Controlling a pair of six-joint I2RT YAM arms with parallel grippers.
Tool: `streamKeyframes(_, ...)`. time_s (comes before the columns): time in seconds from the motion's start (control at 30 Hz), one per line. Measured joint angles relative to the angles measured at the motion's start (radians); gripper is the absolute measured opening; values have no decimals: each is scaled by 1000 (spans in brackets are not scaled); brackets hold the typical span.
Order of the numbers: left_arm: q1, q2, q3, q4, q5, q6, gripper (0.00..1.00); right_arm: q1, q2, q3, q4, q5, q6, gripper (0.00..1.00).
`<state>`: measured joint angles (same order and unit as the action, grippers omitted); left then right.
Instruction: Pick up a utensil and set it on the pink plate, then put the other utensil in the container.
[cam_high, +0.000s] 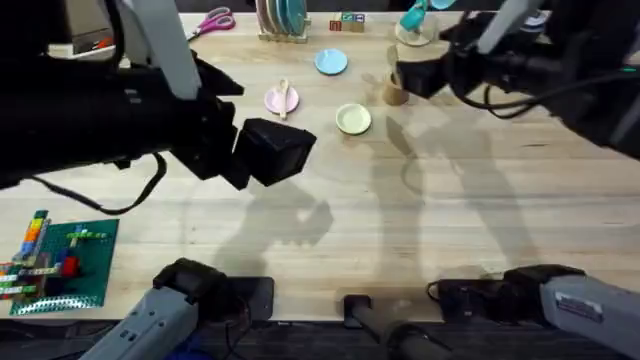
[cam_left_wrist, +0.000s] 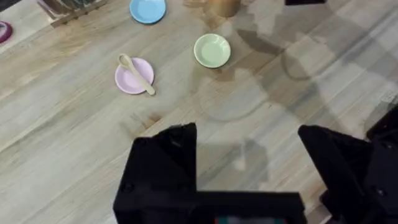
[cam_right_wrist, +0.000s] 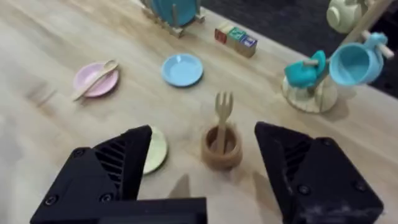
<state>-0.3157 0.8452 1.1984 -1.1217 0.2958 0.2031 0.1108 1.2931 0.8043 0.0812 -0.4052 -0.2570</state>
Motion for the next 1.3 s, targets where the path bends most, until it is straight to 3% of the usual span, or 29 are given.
streamKeyframes(0.33,0,0,0,0,0,0,996,0,-324,0,-419,0,3,998)
streamKeyframes(0.57,0,0,0,0,0,0,994,0,-452,26,-650,0,3,998)
streamKeyframes(0.97,0,0,0,0,0,0,995,0,-507,222,-864,0,3,998)
streamKeyframes(1.3,0,0,0,0,0,0,995,0,-507,290,-918,0,3,998)
